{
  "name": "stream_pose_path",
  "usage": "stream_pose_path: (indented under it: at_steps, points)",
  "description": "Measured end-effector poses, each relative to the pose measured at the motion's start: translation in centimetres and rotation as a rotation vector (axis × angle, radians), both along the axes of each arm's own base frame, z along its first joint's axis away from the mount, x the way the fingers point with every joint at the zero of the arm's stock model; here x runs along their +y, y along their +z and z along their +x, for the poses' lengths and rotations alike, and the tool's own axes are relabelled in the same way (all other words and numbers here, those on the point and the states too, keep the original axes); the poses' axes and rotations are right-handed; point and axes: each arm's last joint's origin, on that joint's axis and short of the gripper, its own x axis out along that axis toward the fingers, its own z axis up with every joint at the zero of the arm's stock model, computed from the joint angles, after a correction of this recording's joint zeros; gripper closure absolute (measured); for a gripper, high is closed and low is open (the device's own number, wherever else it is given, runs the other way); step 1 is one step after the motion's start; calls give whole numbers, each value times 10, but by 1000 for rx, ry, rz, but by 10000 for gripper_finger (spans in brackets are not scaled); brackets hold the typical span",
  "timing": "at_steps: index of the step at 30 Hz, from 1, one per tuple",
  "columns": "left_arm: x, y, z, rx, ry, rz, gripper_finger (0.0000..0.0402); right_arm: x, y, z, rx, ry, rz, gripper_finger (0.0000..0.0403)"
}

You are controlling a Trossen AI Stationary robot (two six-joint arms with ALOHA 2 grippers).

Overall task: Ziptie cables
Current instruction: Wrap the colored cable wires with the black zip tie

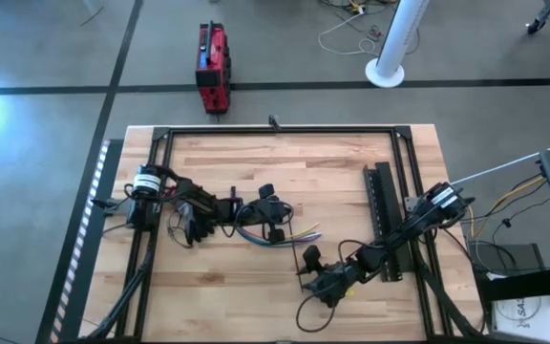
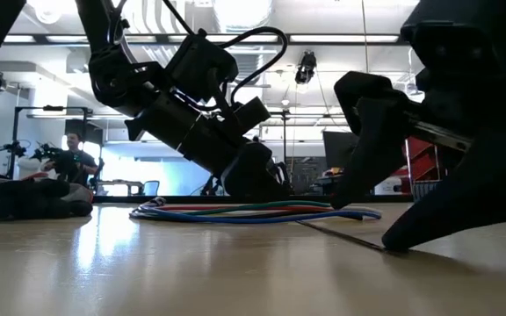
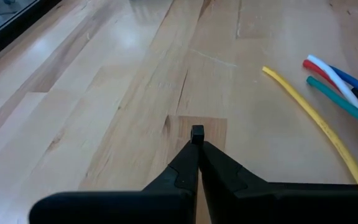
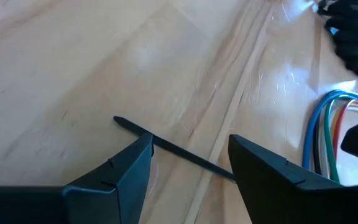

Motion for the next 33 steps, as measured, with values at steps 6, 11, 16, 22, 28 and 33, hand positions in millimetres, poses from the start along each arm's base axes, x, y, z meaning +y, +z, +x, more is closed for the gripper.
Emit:
stream_pose_path:
  at_steps: [6,11,16,22,28,33]
  points:
    - [0,0,0,-3,6,-11,402,3,4,-2,4,35,9,203]
    - [0,-1,0,-4,28,-31,402,7,12,-5,-15,38,41,195]
    - [2,-1,-1,-11,73,-40,402,11,9,-5,-1,10,132,181]
    - [2,-1,-1,-17,103,-55,402,15,-5,-2,-12,7,167,164]
    - [2,-2,-2,-4,103,-55,402,12,-8,-1,-53,-51,87,169]
    - [2,-3,-2,4,104,-54,402,9,-10,-1,-51,-68,39,178]
